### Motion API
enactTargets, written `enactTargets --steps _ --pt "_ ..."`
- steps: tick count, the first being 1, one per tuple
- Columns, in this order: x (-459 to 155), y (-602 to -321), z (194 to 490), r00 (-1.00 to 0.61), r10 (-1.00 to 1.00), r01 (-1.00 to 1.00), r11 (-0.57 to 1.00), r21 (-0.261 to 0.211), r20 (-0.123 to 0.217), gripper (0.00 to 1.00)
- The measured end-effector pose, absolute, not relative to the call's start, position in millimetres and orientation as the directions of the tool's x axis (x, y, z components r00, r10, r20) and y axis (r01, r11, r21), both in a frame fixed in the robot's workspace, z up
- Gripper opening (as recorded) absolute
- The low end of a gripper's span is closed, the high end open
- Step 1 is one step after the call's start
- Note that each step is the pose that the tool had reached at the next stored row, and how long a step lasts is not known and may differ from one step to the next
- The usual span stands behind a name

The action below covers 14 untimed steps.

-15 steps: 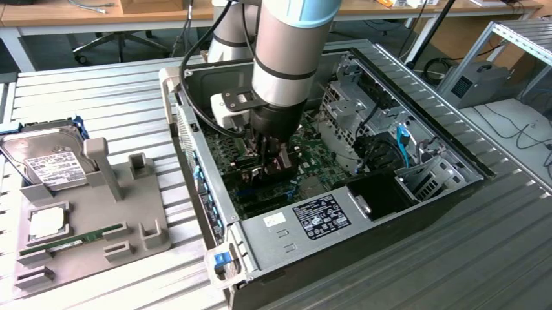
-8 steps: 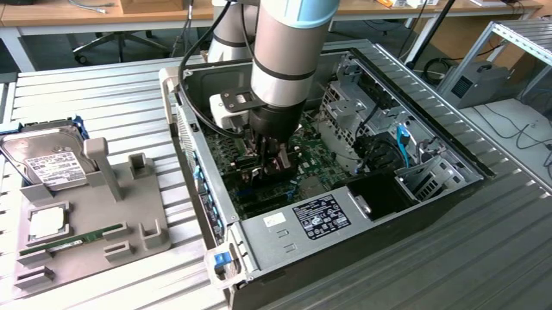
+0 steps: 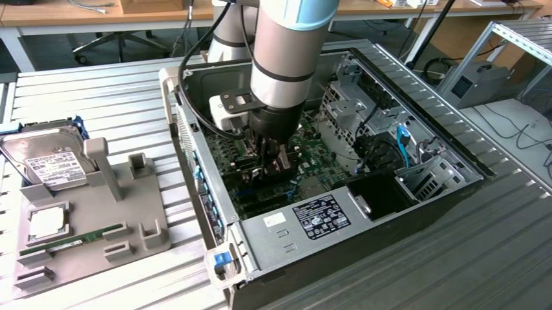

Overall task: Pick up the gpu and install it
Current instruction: 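Insert the gpu into the slot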

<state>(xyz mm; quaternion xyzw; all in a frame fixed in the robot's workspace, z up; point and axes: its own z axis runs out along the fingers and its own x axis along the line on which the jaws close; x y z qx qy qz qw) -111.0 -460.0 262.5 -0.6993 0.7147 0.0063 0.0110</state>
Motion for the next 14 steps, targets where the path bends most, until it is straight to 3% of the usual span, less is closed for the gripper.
enactTargets --steps 14 --pt "-112.7 -460.1 263.1 -0.022 -0.999 -1.000 0.022 -0.009 -0.025 0.27"
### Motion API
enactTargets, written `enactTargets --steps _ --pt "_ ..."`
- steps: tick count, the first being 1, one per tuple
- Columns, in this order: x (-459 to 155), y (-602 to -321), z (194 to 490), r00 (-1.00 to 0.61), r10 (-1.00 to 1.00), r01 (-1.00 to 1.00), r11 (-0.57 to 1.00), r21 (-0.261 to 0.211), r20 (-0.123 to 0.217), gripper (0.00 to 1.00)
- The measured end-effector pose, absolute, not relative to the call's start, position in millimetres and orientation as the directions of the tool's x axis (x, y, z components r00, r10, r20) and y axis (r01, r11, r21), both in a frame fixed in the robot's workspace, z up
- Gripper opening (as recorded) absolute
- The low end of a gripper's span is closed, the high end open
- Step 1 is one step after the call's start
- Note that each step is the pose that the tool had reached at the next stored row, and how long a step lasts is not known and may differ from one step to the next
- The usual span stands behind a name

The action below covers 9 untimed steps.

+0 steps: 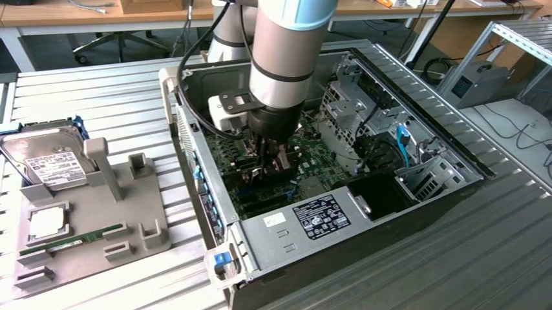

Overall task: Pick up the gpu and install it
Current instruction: 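Insert the gpu into the slot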

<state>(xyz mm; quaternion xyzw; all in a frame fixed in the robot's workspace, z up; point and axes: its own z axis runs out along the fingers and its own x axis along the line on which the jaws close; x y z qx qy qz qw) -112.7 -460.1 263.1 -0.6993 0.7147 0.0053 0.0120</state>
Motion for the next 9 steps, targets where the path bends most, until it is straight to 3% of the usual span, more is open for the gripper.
enactTargets --steps 9 --pt "-115.1 -460.1 263.5 -0.021 -0.999 -1.000 0.022 -0.014 -0.025 0.27"
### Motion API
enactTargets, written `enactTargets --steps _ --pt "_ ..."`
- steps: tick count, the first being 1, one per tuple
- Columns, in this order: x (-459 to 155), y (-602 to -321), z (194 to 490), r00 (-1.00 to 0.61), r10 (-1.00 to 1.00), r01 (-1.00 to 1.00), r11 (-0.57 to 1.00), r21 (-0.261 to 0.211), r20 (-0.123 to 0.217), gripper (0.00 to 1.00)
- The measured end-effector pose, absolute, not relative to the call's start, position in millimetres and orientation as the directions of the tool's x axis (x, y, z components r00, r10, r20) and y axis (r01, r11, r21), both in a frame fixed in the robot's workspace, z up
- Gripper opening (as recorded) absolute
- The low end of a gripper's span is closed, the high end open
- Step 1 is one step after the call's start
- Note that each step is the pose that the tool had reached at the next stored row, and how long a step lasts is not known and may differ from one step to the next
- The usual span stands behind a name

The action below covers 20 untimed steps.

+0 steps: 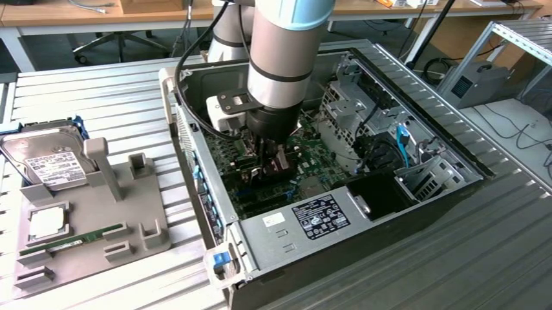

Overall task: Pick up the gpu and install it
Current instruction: 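Insert the gpu into the slot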

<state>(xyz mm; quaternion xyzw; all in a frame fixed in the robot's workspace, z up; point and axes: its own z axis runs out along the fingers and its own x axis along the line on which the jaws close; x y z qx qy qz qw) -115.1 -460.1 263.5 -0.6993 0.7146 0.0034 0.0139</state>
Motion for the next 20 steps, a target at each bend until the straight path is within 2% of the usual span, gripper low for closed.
enactTargets --steps 20 --pt "-118.3 -460.1 263.5 -0.021 -0.999 -0.999 0.022 -0.023 -0.025 0.27"
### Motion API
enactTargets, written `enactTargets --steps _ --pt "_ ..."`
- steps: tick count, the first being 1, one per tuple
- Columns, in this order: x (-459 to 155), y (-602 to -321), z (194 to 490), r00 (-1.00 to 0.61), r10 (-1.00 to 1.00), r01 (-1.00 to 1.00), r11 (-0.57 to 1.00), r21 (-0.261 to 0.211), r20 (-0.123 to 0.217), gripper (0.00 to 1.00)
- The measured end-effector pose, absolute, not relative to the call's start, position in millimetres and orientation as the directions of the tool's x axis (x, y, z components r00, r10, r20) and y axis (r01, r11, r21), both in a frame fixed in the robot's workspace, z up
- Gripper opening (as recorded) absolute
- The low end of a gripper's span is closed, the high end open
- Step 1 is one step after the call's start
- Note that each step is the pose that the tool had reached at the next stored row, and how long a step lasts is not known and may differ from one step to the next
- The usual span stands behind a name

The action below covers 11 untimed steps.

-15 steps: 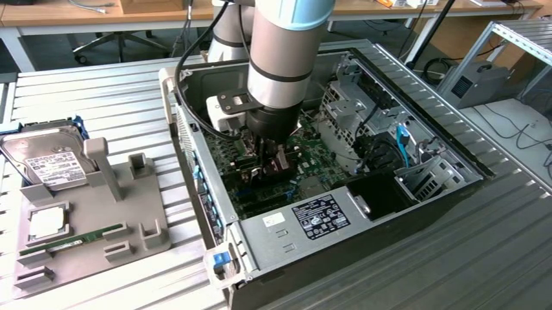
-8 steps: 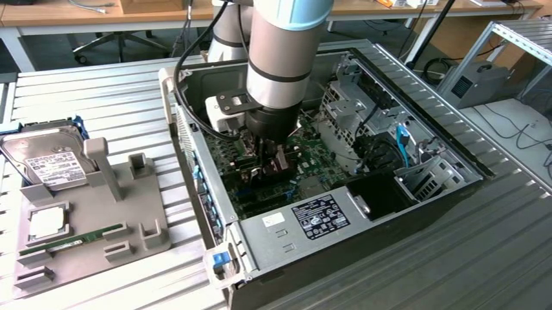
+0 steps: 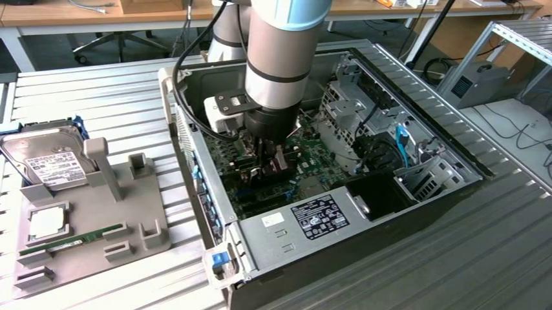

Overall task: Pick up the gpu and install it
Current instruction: 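Insert the gpu into the slot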

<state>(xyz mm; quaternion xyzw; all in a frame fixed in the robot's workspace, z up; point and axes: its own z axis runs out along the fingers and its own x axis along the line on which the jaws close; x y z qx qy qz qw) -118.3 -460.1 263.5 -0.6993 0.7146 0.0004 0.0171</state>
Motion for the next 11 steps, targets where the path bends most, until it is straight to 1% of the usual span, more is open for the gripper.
enactTargets --steps 11 --pt "-119.2 -460.0 263.5 -0.018 -1.000 -0.999 0.018 -0.029 -0.025 0.27"
